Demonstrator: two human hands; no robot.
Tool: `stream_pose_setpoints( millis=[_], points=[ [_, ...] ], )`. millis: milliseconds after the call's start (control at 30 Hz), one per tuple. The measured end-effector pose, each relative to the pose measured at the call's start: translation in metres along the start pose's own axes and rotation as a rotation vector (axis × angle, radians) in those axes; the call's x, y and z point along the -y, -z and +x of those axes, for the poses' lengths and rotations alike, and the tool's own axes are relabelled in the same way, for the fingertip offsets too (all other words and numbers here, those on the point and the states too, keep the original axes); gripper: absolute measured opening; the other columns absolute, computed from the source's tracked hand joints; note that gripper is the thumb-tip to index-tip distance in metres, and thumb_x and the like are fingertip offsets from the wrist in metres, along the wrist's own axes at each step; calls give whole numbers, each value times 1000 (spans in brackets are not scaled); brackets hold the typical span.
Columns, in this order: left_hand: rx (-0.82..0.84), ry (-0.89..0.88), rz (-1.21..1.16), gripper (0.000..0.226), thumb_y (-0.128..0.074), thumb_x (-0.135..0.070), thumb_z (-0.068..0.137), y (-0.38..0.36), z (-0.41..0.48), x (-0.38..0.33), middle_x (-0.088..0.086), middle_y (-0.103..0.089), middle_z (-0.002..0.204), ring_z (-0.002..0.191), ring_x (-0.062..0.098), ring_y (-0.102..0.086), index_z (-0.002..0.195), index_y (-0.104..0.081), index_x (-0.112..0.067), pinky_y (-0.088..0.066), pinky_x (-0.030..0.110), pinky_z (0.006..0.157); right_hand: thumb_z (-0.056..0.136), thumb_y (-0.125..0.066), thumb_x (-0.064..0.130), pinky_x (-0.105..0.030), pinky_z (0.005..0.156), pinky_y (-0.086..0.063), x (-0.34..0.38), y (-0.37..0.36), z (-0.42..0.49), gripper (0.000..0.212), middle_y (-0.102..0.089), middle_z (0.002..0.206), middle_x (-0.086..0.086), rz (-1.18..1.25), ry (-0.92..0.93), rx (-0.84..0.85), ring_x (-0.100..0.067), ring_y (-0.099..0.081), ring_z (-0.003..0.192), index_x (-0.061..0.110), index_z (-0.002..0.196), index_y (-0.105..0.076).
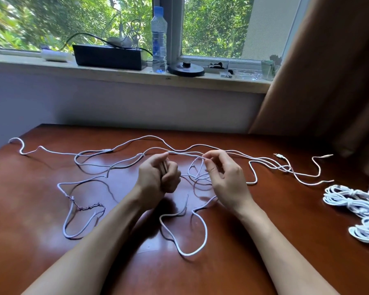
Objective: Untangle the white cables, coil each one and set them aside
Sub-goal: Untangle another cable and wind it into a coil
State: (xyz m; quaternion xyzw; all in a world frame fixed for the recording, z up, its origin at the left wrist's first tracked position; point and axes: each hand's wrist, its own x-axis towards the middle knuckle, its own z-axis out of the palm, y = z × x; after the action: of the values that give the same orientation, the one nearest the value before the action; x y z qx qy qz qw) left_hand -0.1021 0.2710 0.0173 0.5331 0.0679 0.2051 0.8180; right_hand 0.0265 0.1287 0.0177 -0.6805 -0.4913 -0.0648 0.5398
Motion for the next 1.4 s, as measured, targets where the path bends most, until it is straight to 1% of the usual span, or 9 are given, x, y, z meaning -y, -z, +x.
stream_pose_setpoints(
  millis=[233,400,533,633,767,933,1133,1233,1400],
  points=[
    [14,-28,-274,54,-31,-34,88,-3,-2,-2,-1,-23,41,46,14,-7,39,-34,-11,-4,31,48,91,-73,35,-33,66,-51,-3,1,2,13,-60,73,15,-77,-83,-112,-9,-56,66,27,94,-64],
    [-16,-53,-395,52,-29,-32,91,-3,-4,-5,2,-20,41,45,16,-7,43,-33,-14,-9,28,46,83,-73,58,-39,66,-54,-13,0,2,28,-63,66,14,-184,-164,-64,-10,-61,65,31,83,-65],
    [-72,-62,-445,49,-31,-30,91,0,-3,-6,1,-21,40,45,17,-5,44,-29,-17,-7,30,47,90,-71,34,-36,67,-53,-13,-1,1,7,-64,70,13,-156,-122,5,-10,-59,65,29,91,-67],
    [-111,-75,-460,47,-34,-29,90,2,-3,-8,0,-17,41,45,18,-5,45,-27,-18,-7,30,46,92,-69,17,-29,70,-50,-12,-3,1,13,-67,80,10,-81,-118,-17,-6,-60,69,22,104,-64],
    [-123,-90,-510,49,-30,-30,97,4,-3,-9,0,-13,48,46,16,-8,49,-27,-19,-8,29,44,90,-72,29,-36,70,-55,-17,1,3,6,-68,69,7,-119,-154,-55,-10,-66,67,26,90,-67],
    [-165,-109,-645,49,-29,-38,102,7,-1,-11,-2,-23,54,50,15,-14,57,-34,-19,-17,28,45,82,-75,39,-36,66,-52,-16,1,1,7,-59,57,12,-236,-143,69,-8,-55,57,33,84,-72],
    [-199,-137,-691,44,-30,-35,105,8,3,-13,-1,-32,64,54,14,-30,67,-42,-17,-30,27,58,79,-77,42,-37,70,-51,-14,-3,-3,8,-64,65,4,-236,-11,201,-12,-57,72,35,83,-76],
    [-218,-163,-650,45,-29,-39,107,6,7,-14,0,-38,67,55,13,-37,77,-52,-14,-32,26,64,80,-78,40,-34,66,-49,-14,-5,-3,8,-67,70,11,-172,44,275,-7,-56,68,33,84,-77],
    [-302,-166,-385,42,-27,-40,109,3,11,-10,1,-51,74,66,13,-49,126,-57,-16,-43,25,72,80,-79,44,-30,64,-53,-5,-8,-5,15,-70,69,10,-54,2,384,-5,-64,61,32,87,-80]
  ],
)
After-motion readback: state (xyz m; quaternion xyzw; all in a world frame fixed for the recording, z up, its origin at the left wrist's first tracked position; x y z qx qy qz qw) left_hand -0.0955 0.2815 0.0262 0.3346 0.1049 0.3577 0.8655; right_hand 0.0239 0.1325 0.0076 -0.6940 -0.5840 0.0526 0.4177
